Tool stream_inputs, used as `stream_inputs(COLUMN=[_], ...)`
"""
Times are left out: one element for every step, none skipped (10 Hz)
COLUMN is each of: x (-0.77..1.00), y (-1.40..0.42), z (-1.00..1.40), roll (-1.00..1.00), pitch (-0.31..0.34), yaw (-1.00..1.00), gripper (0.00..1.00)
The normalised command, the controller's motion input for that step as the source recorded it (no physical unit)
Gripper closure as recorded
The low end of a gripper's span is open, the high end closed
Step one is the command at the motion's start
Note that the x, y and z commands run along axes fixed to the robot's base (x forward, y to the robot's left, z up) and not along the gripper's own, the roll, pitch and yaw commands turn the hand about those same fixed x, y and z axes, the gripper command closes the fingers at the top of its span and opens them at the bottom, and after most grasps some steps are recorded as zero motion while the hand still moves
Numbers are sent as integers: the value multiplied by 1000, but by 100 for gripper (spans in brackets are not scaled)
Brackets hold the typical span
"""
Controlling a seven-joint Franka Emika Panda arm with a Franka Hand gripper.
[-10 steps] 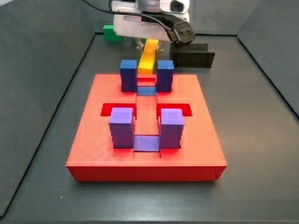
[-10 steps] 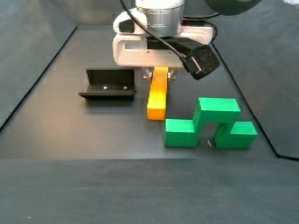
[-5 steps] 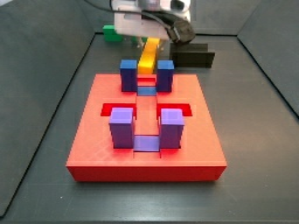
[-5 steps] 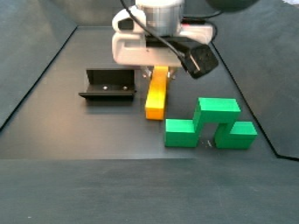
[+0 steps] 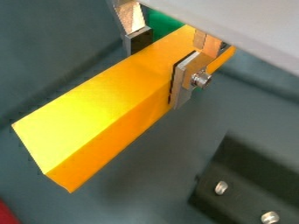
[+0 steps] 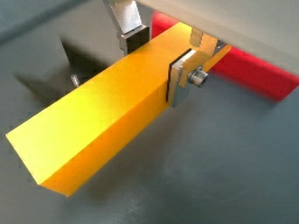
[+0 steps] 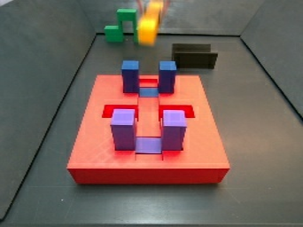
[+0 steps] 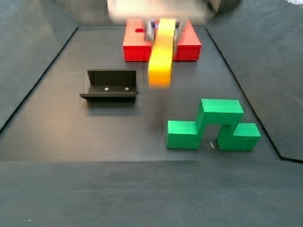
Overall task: Pick up the yellow object. Move up. Move to above the board. Insert the yellow object.
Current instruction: Move to above the board.
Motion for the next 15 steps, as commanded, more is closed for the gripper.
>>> stream_inputs(x=[-3,9,11,18,27,33,-46,-53,-55,-43,-38,-32,-6,31,53], y=[-1,-1,0,-1,-2,-6,-1400,-1400,-1400,-1400,-1400,-1400,-1400,-1400,-718], z=[1400,1400,1400,1400,825,307,225,225,231,238,245,256,264,266,146], roll=[36,28,18,19,21,22,39,64,84,10,37,39,13,11,21], pitch=[17,42,57,63,64,62,114,114,92,69,68,70,79,103,134], yaw=[6,5,1,5,3,5,463,409,332,139,75,49,31,24,18], gripper=[100,100,100,100,100,100,100,100,100,100,100,100,100,100,100])
